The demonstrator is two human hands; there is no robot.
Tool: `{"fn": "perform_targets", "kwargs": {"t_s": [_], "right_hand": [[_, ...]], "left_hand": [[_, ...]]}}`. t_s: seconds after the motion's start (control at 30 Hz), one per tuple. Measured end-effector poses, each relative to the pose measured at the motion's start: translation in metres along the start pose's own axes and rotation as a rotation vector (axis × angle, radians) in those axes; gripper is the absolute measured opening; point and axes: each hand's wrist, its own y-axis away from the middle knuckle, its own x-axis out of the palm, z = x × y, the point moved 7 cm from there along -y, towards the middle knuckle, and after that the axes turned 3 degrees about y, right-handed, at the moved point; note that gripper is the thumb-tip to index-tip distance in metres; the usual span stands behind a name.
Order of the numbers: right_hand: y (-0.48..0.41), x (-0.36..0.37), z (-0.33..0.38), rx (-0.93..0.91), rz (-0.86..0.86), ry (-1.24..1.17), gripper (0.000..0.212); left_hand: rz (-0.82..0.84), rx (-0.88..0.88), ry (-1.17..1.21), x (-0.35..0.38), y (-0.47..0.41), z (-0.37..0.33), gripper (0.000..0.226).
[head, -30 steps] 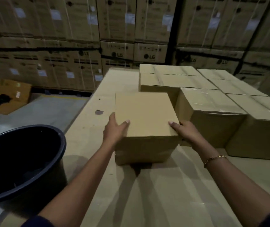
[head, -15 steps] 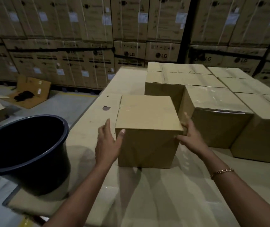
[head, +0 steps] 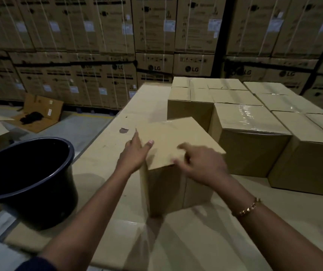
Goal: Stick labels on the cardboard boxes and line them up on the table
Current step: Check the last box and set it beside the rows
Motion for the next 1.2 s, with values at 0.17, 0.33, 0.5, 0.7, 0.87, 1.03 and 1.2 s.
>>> {"fn": "perform_targets", "kwargs": {"t_s": [0.17, 0.33, 0.5, 0.7, 0.87, 1.03, 1.2], "right_hand": [[-0.028, 0.021, -0.123, 0.402, 0.056, -0.109, 0.066], [-0.022, 0.041, -0.129, 0.414, 0.239, -0.435, 0.067], [0.005, 0.028, -0.102, 0.290, 0.296, -0.201, 0.073], [0.006, -0.008, -0.100, 0.249, -0.086, 0.014, 0.048], [-0.021, 0.017, -0.136, 0.262, 0.078, -0.245, 0.066], [-0.019, 0.028, -0.128, 0.308, 0.007, -0.196, 0.054], [-0.005, 0.030, -0.099, 0.303, -0.029, -0.180, 0.050]], "left_hand": [[0.093, 0.041, -0.081, 0.042, 0.051, 0.003, 0.079], [0.114, 0.135, 0.005, 0.040, 0.043, 0.000, 0.065], [-0.085, 0.177, 0.135, 0.002, -0.002, 0.020, 0.047], [-0.458, 0.148, 0.064, -0.026, 0.013, 0.020, 0.048], [-0.162, 0.158, 0.112, 0.035, 0.100, 0.005, 0.075], [-0.005, 0.147, 0.259, 0.022, 0.071, 0.012, 0.063], [-0.139, -0.036, 0.166, -0.031, 0.024, 0.054, 0.057]]}}
